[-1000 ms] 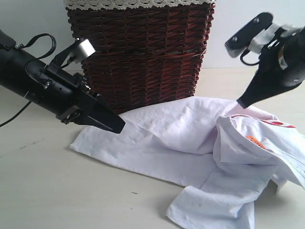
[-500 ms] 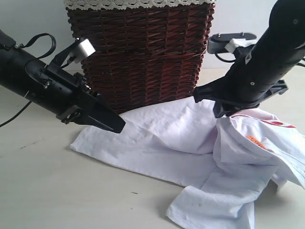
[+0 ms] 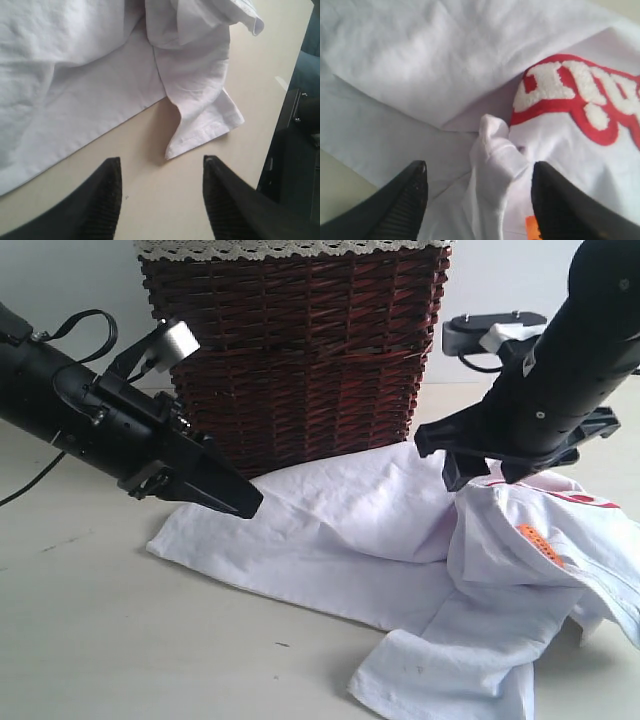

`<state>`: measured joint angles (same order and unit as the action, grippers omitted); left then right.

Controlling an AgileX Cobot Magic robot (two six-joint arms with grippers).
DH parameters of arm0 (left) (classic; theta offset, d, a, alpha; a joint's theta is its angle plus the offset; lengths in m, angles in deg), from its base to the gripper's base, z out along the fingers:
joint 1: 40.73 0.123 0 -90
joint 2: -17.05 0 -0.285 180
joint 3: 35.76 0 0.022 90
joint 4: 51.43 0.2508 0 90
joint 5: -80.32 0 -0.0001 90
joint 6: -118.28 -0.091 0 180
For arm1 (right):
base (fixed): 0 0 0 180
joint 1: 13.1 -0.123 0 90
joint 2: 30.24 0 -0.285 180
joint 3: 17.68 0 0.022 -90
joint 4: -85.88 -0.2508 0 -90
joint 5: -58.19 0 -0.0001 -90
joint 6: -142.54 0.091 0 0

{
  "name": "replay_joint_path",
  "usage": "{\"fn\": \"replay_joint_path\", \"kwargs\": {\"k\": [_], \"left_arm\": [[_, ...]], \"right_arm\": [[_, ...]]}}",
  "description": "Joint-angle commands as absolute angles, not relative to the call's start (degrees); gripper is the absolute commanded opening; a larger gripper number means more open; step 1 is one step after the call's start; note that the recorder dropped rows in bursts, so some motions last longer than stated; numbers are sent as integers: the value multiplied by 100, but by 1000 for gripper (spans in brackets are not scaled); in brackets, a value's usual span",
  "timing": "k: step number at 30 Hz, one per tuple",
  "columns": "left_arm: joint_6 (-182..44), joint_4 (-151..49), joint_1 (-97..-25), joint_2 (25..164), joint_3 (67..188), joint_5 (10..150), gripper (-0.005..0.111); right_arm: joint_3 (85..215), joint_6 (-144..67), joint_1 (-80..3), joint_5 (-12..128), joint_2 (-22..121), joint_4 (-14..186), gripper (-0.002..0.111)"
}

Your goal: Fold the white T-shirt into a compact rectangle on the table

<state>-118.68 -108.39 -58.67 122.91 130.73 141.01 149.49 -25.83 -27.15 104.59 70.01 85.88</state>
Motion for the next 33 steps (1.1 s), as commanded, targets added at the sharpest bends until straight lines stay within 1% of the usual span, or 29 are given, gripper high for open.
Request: {"fn": "replay_joint_path", "kwargs": {"k": [1, 9, 11, 13, 14, 15, 16, 20, 22, 23, 24, 29, 33], "left_arm": [[-11888, -10942, -5901, 12289, 13056, 14053, 50], [-11847, -10947, -5901, 12289, 13056, 14184, 50], [-11847, -10947, -5901, 12289, 13056, 14184, 50], [-11847, -10947, -5901, 12289, 13056, 14184, 50], [-11847, -10947, -5901, 12289, 13056, 14184, 50], [-11847, -10947, -5901, 12289, 13056, 14167, 50], [-11847, -10947, -5901, 12289, 13056, 14157, 50], [-11847, -10947, -5901, 12289, 13056, 14145, 50], [-11847, -10947, -5901, 12289, 13056, 14145, 50], [-11847, -10947, -5901, 12289, 13056, 14135, 50], [-11847, -10957, -5901, 12289, 13056, 14135, 50], [-11847, -10937, -5901, 12289, 13056, 14135, 50], [-11847, -10947, -5901, 12289, 13056, 14135, 50]], "right_arm": [[15014, -2384, -2711, 10460, 6692, 8853, 59], [15001, -2384, -2711, 10374, 7325, 8588, 59], [15001, -2384, -2711, 10382, 7581, 8588, 56], [15001, -2448, -2711, 10469, 7806, 8620, 37], [15001, -2758, -2711, 10531, 7875, 8620, 19], [15001, -2913, -2711, 10597, 7887, 8620, 8], [15001, -3326, -2711, 10730, 7868, 8620, 0], [15011, -4111, -2711, 11487, 7399, 9247, 0], [15011, -5398, -2711, 12349, 6975, 9257, 0], [15011, -5706, -2700, 12712, 6753, 9090, 0], [15011, -5946, -2700, 12816, 6571, 9076, 0], [14604, -5522, -2700, 12816, 5743, 9104, 0], [13848, -5402, -2700, 12816, 5226, 9288, 0]]}}
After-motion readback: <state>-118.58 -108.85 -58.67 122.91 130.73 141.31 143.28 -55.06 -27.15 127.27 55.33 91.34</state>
